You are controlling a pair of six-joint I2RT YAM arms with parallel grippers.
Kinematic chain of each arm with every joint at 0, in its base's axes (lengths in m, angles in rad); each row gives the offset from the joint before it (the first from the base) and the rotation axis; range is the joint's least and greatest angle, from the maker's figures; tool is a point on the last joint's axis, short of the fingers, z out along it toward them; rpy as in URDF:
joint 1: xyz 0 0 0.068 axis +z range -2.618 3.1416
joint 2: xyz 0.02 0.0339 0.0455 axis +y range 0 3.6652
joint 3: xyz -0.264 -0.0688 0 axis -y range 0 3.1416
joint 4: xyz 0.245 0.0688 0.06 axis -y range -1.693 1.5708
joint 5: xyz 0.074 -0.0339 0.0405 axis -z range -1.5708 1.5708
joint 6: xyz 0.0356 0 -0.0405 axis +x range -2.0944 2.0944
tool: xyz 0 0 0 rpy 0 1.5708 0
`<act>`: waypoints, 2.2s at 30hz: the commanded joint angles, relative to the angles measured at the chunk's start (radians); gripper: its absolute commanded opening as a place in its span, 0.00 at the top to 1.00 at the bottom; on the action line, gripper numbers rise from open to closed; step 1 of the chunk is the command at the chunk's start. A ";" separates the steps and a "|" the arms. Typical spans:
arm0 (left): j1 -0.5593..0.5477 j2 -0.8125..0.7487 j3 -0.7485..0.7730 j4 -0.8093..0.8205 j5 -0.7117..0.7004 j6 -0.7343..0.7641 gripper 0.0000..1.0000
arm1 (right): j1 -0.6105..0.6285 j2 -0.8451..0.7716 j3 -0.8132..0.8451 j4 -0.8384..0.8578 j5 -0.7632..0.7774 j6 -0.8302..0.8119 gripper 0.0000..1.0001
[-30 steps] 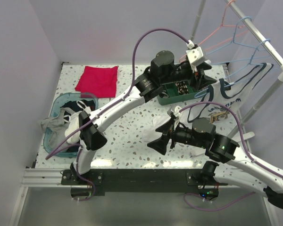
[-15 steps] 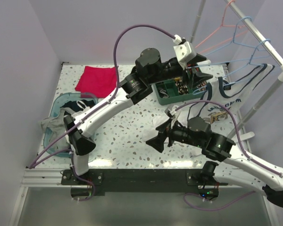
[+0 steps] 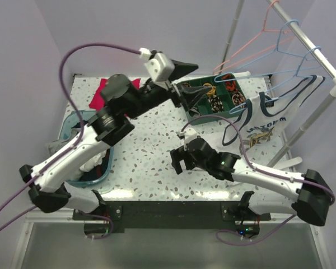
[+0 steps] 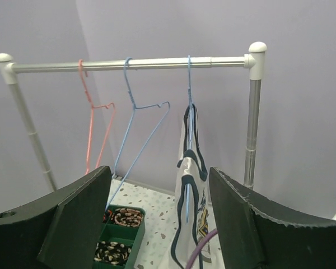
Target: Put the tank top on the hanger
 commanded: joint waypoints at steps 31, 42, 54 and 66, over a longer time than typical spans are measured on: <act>0.009 -0.652 -0.823 -0.199 -0.356 -0.191 0.25 | -0.317 0.457 0.178 -0.160 0.558 0.114 0.93; 0.009 -0.632 -0.859 -0.217 -0.377 -0.250 0.25 | -0.482 0.406 0.174 -0.228 0.603 0.099 0.85; 0.011 -0.589 -0.889 -0.230 -0.452 -0.342 0.22 | -0.466 0.290 0.126 -0.167 0.439 0.085 0.25; 0.031 -0.511 -0.857 -0.320 -0.578 -0.449 0.08 | -0.299 0.181 0.231 -0.282 0.397 0.065 0.07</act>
